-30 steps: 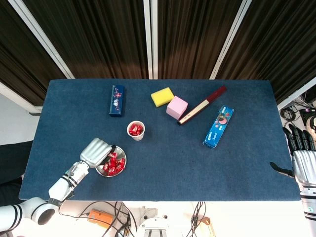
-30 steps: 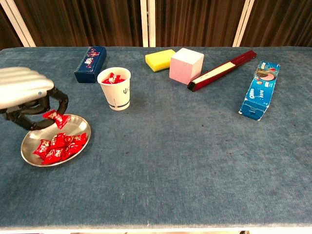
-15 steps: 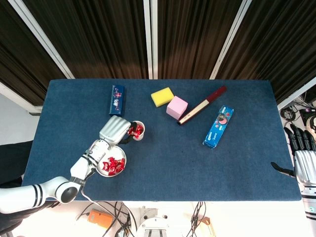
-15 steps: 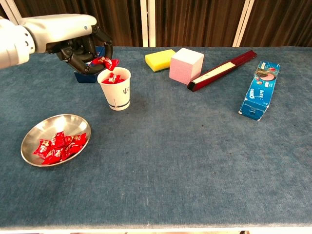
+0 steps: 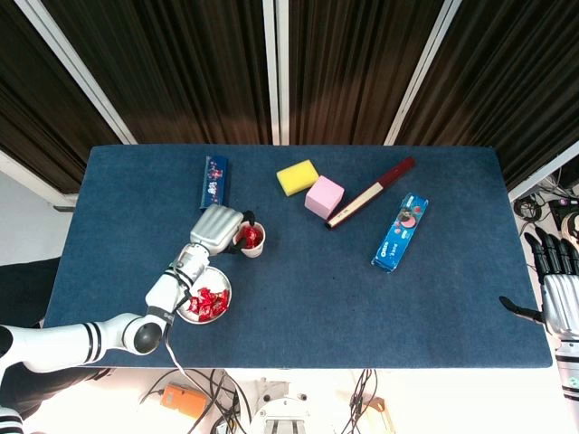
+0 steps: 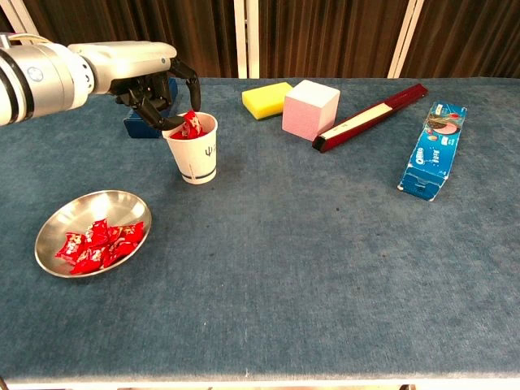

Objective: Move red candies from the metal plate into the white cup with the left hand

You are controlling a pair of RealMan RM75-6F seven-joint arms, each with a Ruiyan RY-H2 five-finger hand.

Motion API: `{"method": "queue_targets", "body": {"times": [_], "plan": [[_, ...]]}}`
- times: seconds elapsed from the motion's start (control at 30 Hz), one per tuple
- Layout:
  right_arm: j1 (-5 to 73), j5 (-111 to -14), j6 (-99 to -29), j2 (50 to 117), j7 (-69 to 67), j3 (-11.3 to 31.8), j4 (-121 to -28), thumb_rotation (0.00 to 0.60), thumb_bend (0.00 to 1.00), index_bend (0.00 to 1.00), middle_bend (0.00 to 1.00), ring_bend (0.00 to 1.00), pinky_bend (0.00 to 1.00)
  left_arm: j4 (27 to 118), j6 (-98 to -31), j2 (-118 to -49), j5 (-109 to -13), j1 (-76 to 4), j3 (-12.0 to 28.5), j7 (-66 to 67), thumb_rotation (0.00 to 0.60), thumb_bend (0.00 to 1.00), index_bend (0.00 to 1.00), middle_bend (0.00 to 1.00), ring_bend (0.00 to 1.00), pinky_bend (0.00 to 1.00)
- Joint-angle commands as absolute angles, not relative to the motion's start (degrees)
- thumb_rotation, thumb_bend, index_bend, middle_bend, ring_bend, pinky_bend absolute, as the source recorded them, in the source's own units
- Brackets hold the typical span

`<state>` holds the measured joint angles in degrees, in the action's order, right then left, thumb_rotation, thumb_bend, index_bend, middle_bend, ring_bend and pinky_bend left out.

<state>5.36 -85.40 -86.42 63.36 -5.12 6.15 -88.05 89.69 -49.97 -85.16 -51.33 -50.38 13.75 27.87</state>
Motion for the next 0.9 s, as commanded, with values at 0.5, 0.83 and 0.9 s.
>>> {"method": "queue_targets", "body": {"times": [0.5,0.83,0.9], "plan": [[6.1,-86.1,-86.3,63.1,-4.2,6.5,-89.0,0.600,0.11,0.00,0.01,0.00,0.00,100.1,-62.4,-74.4,-69.1,-38.8,5.0,17.9,0.600,0.29,0.33,0.91,0.84,0.84],[6.0,-86.9,-88.3,60.8,-2.0,7.3,-92.1,0.600,0.11,0.00,0.01,0.00,0.00,99.4,-62.8,-74.8,-75.5,-34.4,-1.8,17.7,0.600,0.25,0.37,0.91,0.84,0.84],[6.0,-87.0,-88.3,60.4,-1.8,7.3,-92.6,0.600,0.11,0.00,0.01,0.00,0.00,98.8,-62.4,-75.5,-76.0,-34.1,-2.4,17.9,0.600,0.24,0.37,0.91,0.84,0.84]]}}
